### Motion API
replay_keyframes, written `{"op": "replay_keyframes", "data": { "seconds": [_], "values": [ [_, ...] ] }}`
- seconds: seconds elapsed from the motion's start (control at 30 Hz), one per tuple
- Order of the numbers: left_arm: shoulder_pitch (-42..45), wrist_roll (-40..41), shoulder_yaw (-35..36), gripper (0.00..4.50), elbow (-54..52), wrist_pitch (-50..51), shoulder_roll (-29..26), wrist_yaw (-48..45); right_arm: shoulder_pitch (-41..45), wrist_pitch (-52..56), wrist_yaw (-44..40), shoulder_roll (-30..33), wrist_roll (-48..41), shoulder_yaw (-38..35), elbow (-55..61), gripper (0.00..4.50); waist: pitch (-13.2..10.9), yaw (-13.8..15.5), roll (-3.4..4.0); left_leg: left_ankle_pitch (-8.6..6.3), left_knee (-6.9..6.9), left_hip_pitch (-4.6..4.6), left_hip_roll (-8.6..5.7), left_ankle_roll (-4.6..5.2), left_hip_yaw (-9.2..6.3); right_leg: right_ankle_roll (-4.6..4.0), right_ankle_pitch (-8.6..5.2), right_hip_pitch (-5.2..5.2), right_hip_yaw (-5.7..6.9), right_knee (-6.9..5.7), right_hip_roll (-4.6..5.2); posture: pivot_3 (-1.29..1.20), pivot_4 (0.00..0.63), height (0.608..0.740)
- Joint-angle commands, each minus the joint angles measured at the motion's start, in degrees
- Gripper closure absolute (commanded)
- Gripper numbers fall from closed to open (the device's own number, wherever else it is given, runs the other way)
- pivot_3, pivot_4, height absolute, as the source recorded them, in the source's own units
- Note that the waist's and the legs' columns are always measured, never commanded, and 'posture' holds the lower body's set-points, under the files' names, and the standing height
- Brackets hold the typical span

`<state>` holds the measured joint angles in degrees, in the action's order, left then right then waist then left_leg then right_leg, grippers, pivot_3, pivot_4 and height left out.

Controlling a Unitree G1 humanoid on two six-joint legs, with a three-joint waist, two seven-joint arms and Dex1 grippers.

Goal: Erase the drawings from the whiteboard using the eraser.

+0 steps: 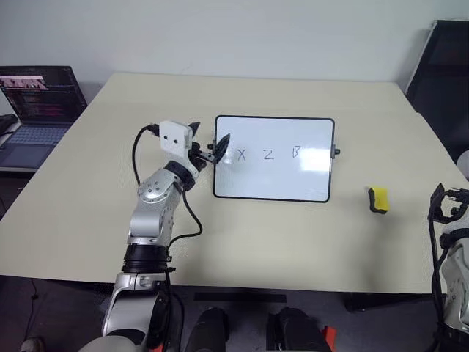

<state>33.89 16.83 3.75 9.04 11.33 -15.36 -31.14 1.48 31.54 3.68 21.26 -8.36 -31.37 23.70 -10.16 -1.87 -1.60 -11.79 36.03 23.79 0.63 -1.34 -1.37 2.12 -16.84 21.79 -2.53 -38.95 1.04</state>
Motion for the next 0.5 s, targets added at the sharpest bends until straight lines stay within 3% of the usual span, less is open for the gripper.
{"op": "replay_keyframes", "data": {
  "seconds": [0.03, 0.27, 0.5],
  "values": [
    [1.81, 4.38, -4.63, 0.0, -2.95, 4.11, -0.39, -10.27, 3.02, 3.68, 0.09, 1.44, -0.69, -0.3, 3.39, 0.03, 0.0, 0.02, 0.0, 0.0, 0.0, 0.0, 0.0, 0.0, 0.0, 0.0, 0.0, 0.0, 0.0, 0.0, 0.0, 0.0, 0.15, 0.74],
    [2.57, 6.19, -12.31, 0.0, -2.17, 6.63, -1.12, -26.06, 7.36, 8.47, 0.14, 1.27, -0.36, 1.13, 2.29, 0.03, -0.01, 0.01, 0.02, 0.0, -0.02, 0.02, -0.01, 0.0, 0.02, -0.02, -0.01, 0.03, 0.01, 0.01, -0.01, 0.0, 0.15, 0.74],
    [1.96, 2.63, -17.26, 0.0, 0.51, 2.26, -1.6, -33.66, 11.91, 14.58, -2.99, 2.79, -1.59, 4.0, 0.4, 0.03, -0.01, 0.09, 0.02, 0.0, -0.01, 0.04, -0.01, 0.01, 0.02, -0.02, -0.01, 0.03, 0.01, 0.02, -0.01, 0.0, 0.15, 0.74]
  ]
}}
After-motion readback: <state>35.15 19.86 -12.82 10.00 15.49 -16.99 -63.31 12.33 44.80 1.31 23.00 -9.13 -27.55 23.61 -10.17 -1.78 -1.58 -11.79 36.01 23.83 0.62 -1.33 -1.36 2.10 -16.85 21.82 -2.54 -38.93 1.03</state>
